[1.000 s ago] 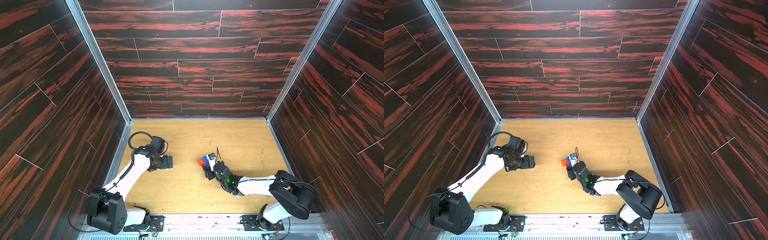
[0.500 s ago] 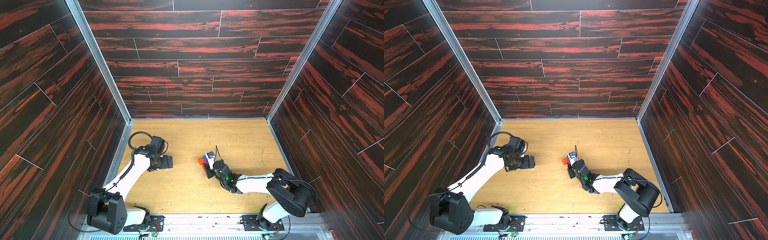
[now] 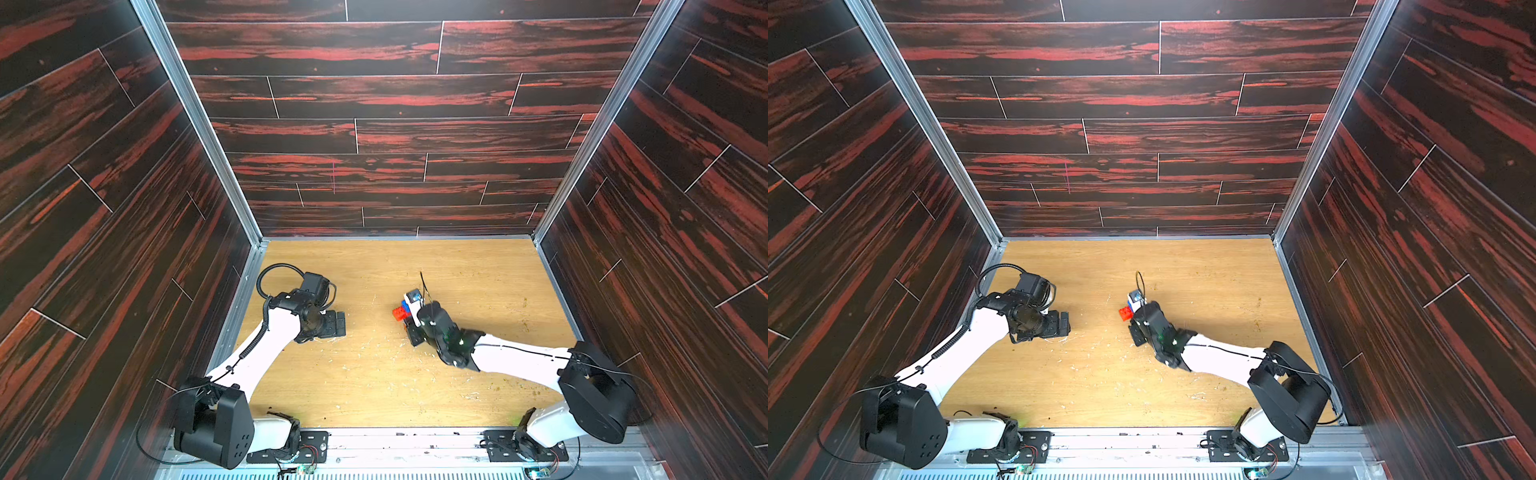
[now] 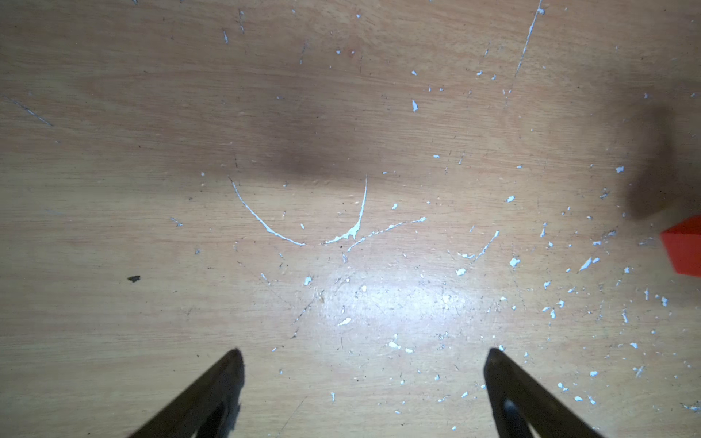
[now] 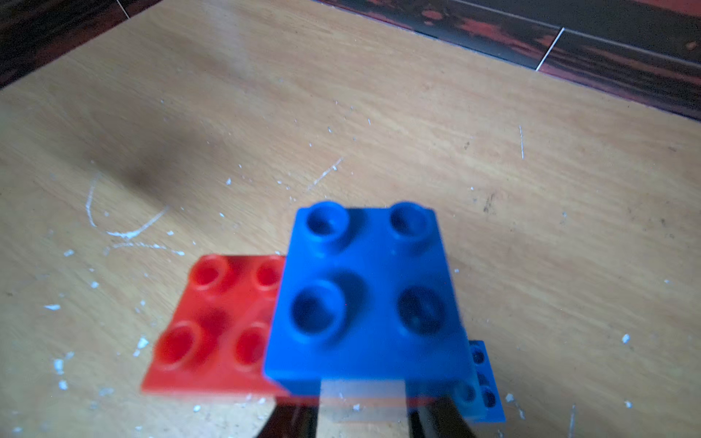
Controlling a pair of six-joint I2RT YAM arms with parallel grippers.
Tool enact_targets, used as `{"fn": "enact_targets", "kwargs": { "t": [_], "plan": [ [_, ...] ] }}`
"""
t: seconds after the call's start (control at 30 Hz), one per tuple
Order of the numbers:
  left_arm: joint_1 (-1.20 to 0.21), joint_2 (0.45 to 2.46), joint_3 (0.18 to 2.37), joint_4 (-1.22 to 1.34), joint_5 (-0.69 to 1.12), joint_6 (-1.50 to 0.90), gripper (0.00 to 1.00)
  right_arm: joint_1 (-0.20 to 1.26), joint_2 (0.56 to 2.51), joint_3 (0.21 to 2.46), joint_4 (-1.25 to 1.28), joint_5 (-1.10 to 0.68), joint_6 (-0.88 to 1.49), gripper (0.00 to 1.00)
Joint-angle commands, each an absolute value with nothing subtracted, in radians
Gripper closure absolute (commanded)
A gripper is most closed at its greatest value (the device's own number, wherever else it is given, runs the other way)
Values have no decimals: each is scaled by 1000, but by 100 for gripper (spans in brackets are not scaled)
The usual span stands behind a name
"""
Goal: Assemble a giraffe with lego
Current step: Adjust the lego brick at the center of the board.
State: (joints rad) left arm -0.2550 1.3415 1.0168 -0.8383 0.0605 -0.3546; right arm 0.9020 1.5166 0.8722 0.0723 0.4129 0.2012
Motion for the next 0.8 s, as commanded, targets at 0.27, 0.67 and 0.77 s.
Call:
{"fn": "enact_targets", "kwargs": {
  "t": [0.27, 0.67, 0.77],
  "plan": [
    [-250, 1292, 1015, -861, 71, -337, 0, 843, 1672, 1379, -800, 271, 379, 72],
    [-252, 1260, 1000, -851, 136, -338, 0, 800, 1940, 1717, -1221, 101, 459, 72],
    [-252, 1255, 1002, -852, 141, -336, 0, 790, 1974, 1720, -1231, 56, 476, 72]
  ]
}}
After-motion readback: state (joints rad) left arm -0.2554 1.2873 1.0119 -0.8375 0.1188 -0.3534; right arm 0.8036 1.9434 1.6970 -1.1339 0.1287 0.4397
